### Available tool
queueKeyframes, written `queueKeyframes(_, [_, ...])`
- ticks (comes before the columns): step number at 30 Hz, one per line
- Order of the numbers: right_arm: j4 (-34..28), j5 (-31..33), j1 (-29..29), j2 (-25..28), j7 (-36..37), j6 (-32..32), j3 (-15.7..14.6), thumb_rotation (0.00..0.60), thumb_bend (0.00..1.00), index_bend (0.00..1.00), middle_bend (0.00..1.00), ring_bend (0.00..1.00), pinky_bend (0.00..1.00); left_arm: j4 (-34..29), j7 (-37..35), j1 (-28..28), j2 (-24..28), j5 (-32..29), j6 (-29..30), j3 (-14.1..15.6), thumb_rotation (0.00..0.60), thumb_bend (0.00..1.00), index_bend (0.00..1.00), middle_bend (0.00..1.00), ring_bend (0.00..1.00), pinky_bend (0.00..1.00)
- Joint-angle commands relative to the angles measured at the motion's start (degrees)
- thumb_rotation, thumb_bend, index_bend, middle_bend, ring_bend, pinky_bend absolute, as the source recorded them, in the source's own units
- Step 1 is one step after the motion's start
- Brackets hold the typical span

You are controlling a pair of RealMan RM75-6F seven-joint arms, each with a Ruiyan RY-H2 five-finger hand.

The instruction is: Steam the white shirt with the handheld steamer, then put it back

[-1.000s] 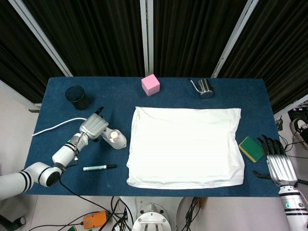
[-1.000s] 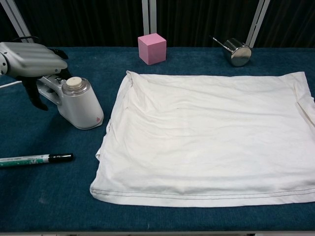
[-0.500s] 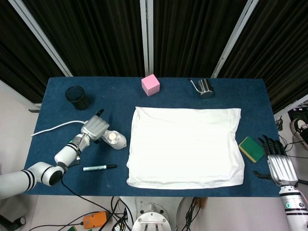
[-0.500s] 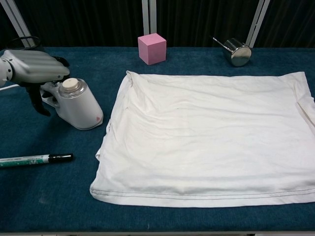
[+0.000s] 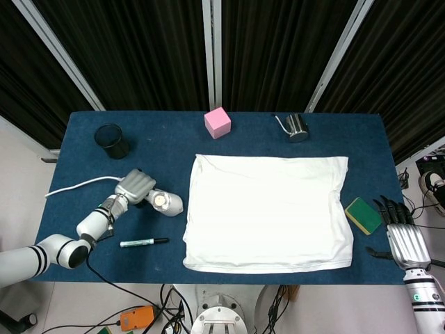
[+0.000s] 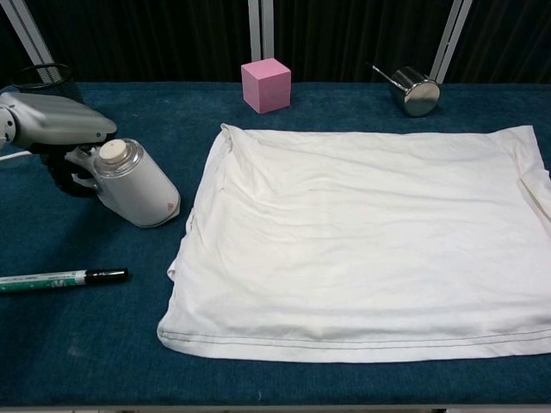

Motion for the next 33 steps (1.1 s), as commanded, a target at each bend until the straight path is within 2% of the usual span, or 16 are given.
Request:
queueKeyframes(1, [-0.25, -0.06, -0.03, 0.12, -0.17, 0.11, 0.0, 0.6, 0.11, 0.0, 0.04, 0.0, 0.01, -0.75, -4.08, 0.83, 1.6, 1.61, 0.11, -0.55, 0.6, 0.48, 0.8, 0.85, 0.71, 0.54])
queueKeyframes(6, [-0.89, -0.65, 0.4, 0.52, -1.0, -0.5, -0.29, 0.6, 0.11, 0.0, 0.04, 0.0, 0.01, -3.04, -9.08, 1.87, 4.9, 2.12, 0.41, -1.42, 0.6, 0.55, 0.82, 0.88, 0.75, 0.65])
queueKeyframes(10, [-1.27, -3.58, 2.68, 0.19, -3.25, -4.24, -2.01, 0.6, 0.11, 0.0, 0.04, 0.0, 0.02, -7.1, -13.19, 2.22, 8.13, 1.82, 0.43, -2.95, 0.6, 0.57, 0.82, 0.9, 0.76, 0.67])
queueKeyframes(13, [-1.6, -6.4, 4.84, -0.59, -2.81, -7.45, -3.46, 0.6, 0.12, 0.02, 0.04, 0.0, 0.07, -10.52, -12.5, 1.21, 10.35, 1.74, 0.02, -3.45, 0.6, 0.57, 0.82, 0.9, 0.76, 0.68])
queueKeyframes(15, [-1.57, -7.94, 6.07, -1.12, -2.25, -9.09, -4.19, 0.6, 0.22, 0.04, 0.04, 0.0, 0.12, -12.74, -10.21, -0.11, 11.13, 0.82, -0.5, -3.43, 0.6, 0.56, 0.82, 0.9, 0.76, 0.68])
queueKeyframes(19, [-0.8, -10.81, 8.03, -2.61, -1.93, -11.64, -5.83, 0.6, 0.57, 0.11, 0.05, 0.02, 0.18, -17.44, -3.13, -4.95, 11.09, -4.54, -1.97, -3.19, 0.6, 0.56, 0.82, 0.89, 0.76, 0.68])
queueKeyframes(22, [0.11, -11.92, 8.52, -3.44, -1.12, -12.22, -6.8, 0.6, 0.77, 0.17, 0.1, 0.07, 0.24, -19.42, 3.85, -9.63, 9.48, -10.2, -1.48, -2.13, 0.6, 0.56, 0.82, 0.89, 0.76, 0.68])
queueKeyframes(25, [1.32, -12.13, 8.56, -4.31, -0.44, -12.48, -7.5, 0.6, 0.89, 0.2, 0.13, 0.1, 0.26, -20.53, 11.67, -14.75, 6.51, -17.26, 1.15, -0.48, 0.6, 0.56, 0.82, 0.89, 0.76, 0.68])
queueKeyframes(28, [2.49, -12.18, 8.49, -4.99, 0.65, -12.82, -8.31, 0.6, 0.96, 0.22, 0.14, 0.11, 0.28, -21.57, 18.72, -20.04, 3.2, -25.3, 4.43, 1.06, 0.6, 0.56, 0.82, 0.89, 0.76, 0.68])
queueKeyframes(33, [4.31, -11.81, 8.68, -5.81, 2.42, -13.89, -9.22, 0.6, 1.0, 0.23, 0.15, 0.11, 0.28, -21.65, 27.05, -28.05, -2.37, -36.93, 8.25, 2.47, 0.6, 0.56, 0.82, 0.89, 0.76, 0.68])
